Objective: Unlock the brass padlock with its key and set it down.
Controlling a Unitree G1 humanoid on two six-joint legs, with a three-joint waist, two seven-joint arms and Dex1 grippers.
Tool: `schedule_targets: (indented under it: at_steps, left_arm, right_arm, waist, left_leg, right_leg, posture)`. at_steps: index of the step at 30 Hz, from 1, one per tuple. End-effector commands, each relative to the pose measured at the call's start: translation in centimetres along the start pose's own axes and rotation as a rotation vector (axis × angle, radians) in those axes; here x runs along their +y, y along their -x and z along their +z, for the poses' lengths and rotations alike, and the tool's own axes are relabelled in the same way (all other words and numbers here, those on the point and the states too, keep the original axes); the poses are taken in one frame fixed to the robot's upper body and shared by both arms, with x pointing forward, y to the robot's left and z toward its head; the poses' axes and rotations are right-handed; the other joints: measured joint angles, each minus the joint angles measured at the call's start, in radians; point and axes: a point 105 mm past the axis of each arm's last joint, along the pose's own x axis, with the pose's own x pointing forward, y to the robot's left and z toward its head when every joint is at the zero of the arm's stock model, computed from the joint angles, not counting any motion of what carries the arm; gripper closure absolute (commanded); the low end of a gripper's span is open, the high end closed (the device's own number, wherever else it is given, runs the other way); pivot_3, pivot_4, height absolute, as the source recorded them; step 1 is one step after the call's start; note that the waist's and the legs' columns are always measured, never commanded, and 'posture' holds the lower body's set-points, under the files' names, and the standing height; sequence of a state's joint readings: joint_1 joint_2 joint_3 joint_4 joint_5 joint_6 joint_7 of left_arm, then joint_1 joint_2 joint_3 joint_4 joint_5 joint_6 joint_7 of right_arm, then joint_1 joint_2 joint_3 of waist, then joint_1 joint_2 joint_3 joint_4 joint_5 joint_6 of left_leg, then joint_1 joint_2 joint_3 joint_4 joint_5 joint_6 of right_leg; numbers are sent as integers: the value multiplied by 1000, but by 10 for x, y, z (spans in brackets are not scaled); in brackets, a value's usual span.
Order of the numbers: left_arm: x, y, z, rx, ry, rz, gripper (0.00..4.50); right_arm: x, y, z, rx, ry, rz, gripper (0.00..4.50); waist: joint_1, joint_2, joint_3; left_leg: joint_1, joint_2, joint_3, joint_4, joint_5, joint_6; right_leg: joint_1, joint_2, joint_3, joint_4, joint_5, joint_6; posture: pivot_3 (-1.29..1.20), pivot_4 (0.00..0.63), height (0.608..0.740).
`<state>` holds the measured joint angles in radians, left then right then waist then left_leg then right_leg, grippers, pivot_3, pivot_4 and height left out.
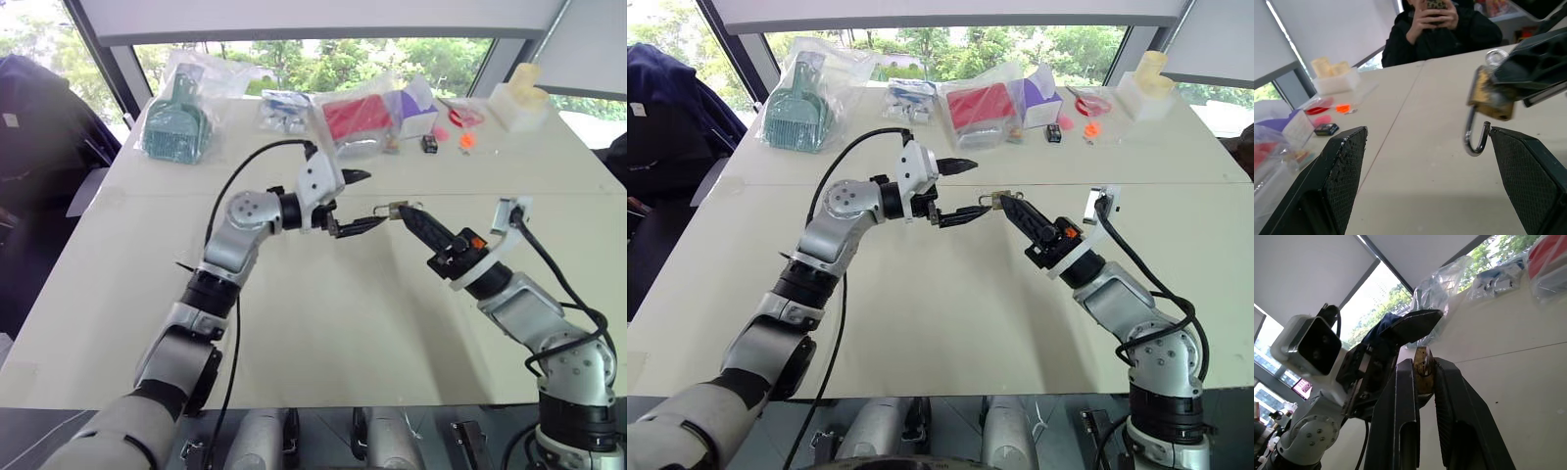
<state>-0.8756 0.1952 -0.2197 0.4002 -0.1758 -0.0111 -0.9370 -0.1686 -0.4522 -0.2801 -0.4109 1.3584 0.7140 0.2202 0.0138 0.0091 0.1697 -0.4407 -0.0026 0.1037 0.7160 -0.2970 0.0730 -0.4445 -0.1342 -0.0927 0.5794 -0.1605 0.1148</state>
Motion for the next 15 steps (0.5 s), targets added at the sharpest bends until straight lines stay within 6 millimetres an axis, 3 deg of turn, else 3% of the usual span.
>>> schedule_targets:
  at_steps: [1, 8, 15]
  left_arm:
    - [7, -7, 15, -40, -75, 8, 347]
    - [10, -15, 15, -54, -102, 40, 347]
    - [17, -11, 9, -48, -144, 106, 347]
  right_arm:
    - [16, -1, 4, -18, 17, 58, 4500]
    - [20, -1, -2, -13, 3, 61, 4500]
    - [20, -2, -5, -14, -9, 51, 4500]
  waist:
    - [0, 0, 0]
    - [0, 0, 0]
    - [0, 0, 0]
  left_leg:
    - [0, 0, 0, 0, 0, 0]
    - [0, 0, 0, 0, 0, 0]
    - [0, 0, 0, 0, 0, 0]
  right_leg:
    - [0, 0, 0, 0, 0, 0]
    - [0, 0, 0, 0, 0, 0]
    - [0, 0, 0, 0, 0, 0]
  posture:
    - [0, 150, 735]
    - [0, 150, 735]
    - [0, 150, 735]
